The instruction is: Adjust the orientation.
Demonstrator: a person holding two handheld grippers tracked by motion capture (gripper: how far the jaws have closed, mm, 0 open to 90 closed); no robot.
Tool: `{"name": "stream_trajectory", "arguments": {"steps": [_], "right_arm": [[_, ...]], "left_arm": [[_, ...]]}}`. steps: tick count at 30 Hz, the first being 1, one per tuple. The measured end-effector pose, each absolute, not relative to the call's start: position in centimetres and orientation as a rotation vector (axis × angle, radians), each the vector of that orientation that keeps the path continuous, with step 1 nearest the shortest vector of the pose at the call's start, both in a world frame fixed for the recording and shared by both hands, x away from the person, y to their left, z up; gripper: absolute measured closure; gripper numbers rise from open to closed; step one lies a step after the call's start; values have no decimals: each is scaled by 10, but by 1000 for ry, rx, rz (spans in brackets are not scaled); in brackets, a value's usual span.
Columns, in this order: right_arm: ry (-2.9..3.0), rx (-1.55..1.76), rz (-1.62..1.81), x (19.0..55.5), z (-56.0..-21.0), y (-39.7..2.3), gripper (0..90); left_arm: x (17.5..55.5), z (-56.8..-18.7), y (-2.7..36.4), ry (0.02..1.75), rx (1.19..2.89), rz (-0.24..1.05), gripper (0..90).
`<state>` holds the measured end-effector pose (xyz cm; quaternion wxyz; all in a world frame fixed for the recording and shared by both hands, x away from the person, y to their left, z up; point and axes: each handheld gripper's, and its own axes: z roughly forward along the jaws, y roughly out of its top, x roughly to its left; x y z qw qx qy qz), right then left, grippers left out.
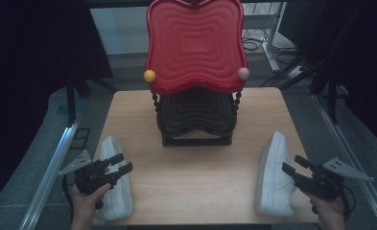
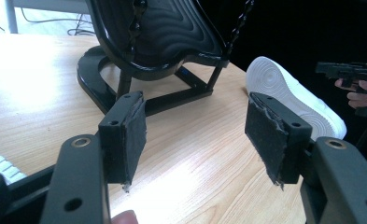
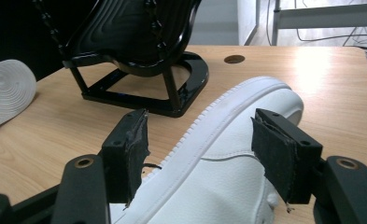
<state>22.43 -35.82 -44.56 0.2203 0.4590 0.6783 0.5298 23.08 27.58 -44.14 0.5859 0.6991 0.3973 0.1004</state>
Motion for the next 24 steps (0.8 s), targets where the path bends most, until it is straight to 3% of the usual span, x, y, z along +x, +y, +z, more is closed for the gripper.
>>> {"name": "stream_trajectory", "arguments": {"steps": [21,22,24], "right_arm": [[1938,1263,1436,230,-455,-347,363],[1938,1264,1435,230,-455,-347,364],[1941,1265,1432,230,-456,-346,364]], "left_arm": [[230,-443,276,955,1658,268,398],[230,-443,276,951,1664,276,412],[228,-440,277,933,1687,290,550]]}}
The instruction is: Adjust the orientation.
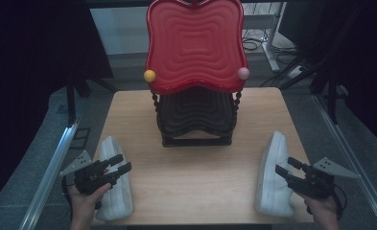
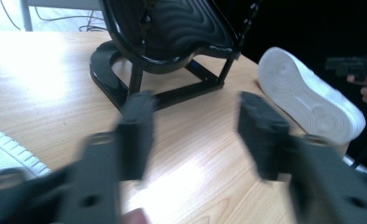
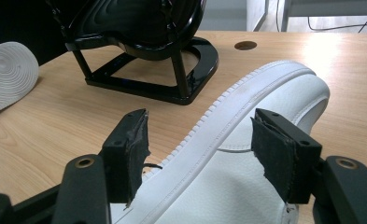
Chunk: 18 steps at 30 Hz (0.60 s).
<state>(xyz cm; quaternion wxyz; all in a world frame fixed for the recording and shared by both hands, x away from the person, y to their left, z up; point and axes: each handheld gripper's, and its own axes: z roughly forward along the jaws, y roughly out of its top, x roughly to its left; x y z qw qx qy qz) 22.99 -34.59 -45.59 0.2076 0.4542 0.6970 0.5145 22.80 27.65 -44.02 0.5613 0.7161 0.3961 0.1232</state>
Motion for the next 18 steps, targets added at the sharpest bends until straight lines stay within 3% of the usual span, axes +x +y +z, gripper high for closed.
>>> {"name": "stream_trajectory", "arguments": {"steps": [1,2,5,18], "right_arm": [[1942,1269,1434,230,-457,-345,364],[1942,1269,1434,230,-457,-345,364],[1959,1273,1425,231,-459,-342,364],[1967,1271,1434,230,-459,-336,364]], "left_arm": [[228,-439,276,930,1695,299,730],[228,-437,276,923,1710,305,730],[229,-432,276,903,1731,295,896],[201,-441,323,1014,1761,373,899]]}}
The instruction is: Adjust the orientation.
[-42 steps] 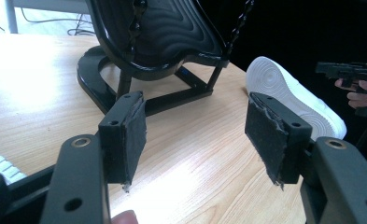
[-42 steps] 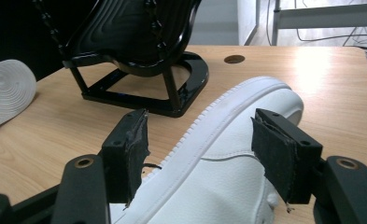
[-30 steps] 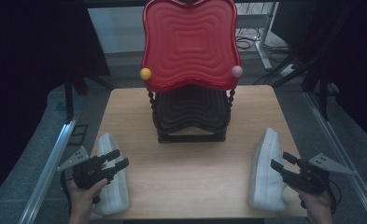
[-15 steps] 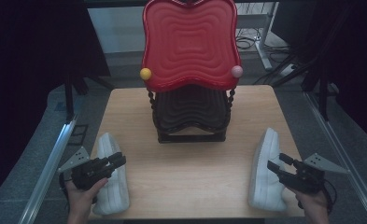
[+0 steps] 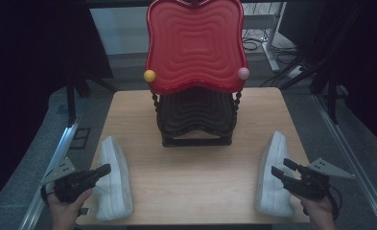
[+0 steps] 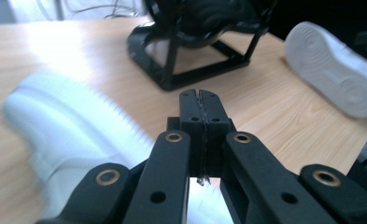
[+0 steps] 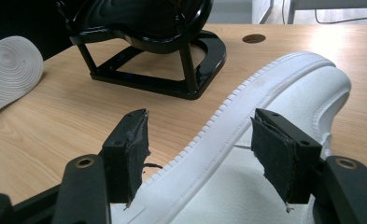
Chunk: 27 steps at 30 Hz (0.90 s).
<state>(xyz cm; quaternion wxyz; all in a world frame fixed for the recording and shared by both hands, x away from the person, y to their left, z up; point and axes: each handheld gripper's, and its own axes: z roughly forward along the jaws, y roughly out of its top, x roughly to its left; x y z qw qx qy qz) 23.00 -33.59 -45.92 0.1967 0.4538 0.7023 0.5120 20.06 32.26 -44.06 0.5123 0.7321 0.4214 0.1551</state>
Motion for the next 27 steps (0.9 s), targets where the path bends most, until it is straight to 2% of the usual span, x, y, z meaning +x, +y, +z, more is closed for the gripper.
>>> {"name": "stream_trajectory", "arguments": {"steps": [14,19,27], "right_arm": [[1981,1266,1429,231,-460,-334,364],[1971,1277,1434,231,-460,-335,364],[1969,1279,1434,230,-460,-336,363]], "left_arm": [[155,-484,365,1166,1804,374,899],[147,-501,363,1184,1841,324,900],[156,-511,351,1185,1856,301,899]]}}
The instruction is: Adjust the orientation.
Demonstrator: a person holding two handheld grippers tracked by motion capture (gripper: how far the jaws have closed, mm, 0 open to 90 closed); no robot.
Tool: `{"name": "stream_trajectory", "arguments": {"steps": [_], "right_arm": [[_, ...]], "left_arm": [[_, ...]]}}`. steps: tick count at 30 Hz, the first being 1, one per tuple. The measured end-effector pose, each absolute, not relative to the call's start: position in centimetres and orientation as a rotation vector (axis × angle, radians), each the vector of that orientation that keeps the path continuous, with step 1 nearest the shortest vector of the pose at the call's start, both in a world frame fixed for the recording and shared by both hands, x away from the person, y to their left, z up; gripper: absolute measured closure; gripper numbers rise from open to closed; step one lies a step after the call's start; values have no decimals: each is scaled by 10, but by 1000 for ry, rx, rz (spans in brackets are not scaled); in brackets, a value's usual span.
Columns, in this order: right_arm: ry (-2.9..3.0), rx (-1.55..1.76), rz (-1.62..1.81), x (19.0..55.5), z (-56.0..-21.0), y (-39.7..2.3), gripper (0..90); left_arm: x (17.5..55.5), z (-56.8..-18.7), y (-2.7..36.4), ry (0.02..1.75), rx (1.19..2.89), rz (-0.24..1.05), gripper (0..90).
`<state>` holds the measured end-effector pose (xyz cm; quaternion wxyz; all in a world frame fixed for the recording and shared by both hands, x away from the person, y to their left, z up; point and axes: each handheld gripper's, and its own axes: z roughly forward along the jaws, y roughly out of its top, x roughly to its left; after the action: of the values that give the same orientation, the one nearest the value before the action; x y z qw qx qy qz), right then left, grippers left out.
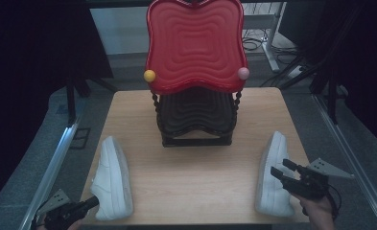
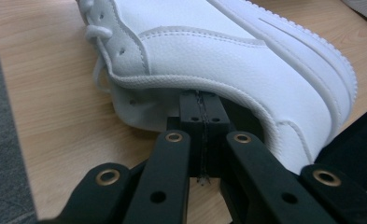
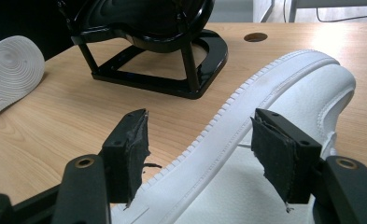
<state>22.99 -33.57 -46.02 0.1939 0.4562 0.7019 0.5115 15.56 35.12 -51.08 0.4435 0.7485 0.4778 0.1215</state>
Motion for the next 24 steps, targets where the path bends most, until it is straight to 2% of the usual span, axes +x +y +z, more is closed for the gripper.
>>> {"name": "stream_trajectory", "arguments": {"steps": [15,24], "right_arm": [[1968,1297,1426,230,-462,-337,364],[1962,1299,1421,229,-462,-339,364]], "left_arm": [[169,-501,336,1146,1864,289,900],[186,-491,313,1098,1892,259,900]]}}
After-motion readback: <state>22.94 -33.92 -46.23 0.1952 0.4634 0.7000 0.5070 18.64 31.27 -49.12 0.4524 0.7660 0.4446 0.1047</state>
